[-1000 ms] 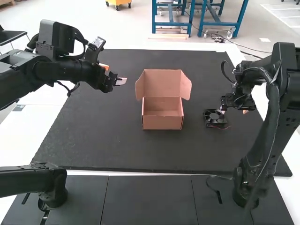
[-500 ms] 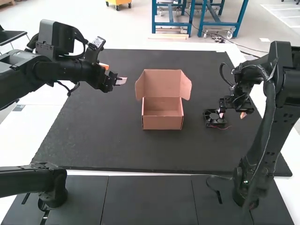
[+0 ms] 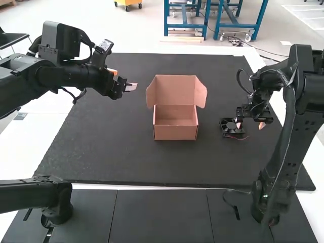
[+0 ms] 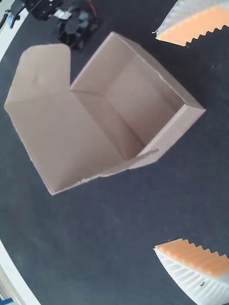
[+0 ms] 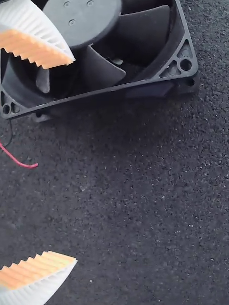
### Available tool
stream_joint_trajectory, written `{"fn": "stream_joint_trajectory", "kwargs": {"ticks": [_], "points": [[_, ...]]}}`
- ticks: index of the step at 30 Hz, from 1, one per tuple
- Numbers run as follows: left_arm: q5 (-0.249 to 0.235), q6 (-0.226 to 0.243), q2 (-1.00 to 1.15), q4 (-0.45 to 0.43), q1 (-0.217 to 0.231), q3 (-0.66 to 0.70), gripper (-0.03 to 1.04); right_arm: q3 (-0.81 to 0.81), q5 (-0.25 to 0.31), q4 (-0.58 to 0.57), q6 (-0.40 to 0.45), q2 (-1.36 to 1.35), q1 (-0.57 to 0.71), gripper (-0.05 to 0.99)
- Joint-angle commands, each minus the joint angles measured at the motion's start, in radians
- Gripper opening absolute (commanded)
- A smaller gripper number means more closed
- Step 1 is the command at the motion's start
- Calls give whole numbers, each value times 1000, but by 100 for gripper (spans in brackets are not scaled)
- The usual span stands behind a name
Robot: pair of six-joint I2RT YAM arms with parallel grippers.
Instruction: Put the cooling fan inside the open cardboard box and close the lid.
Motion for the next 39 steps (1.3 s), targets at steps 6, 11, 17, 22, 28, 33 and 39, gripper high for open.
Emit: {"fn": "stream_joint_trajectory", "kwargs": {"ticks": [6, 11, 17, 22, 28, 33, 39], "points": [[-5, -18, -35, 9, -4, 24, 96, 42, 20, 1, 23, 29, 6, 89], [-5, -21, -35, 9, -8, 27, 96, 42, 27, 1, 23, 33, 3, 89], [-5, -21, -35, 8, -8, 30, 96, 35, 30, -9, 21, 62, 3, 84], [-5, -21, -35, 6, -3, 39, 96, 36, 8, -25, 23, 75, 6, 66], [-5, -21, -36, 8, -3, 39, 96, 42, -64, -52, 24, 92, 11, 39], [-5, -21, -36, 5, -1, 42, 96, 45, -127, -63, 40, 92, 14, -1], [-6, -25, -36, 14, -1, 31, 96, 53, -144, -102, 55, 90, 20, -2]]}}
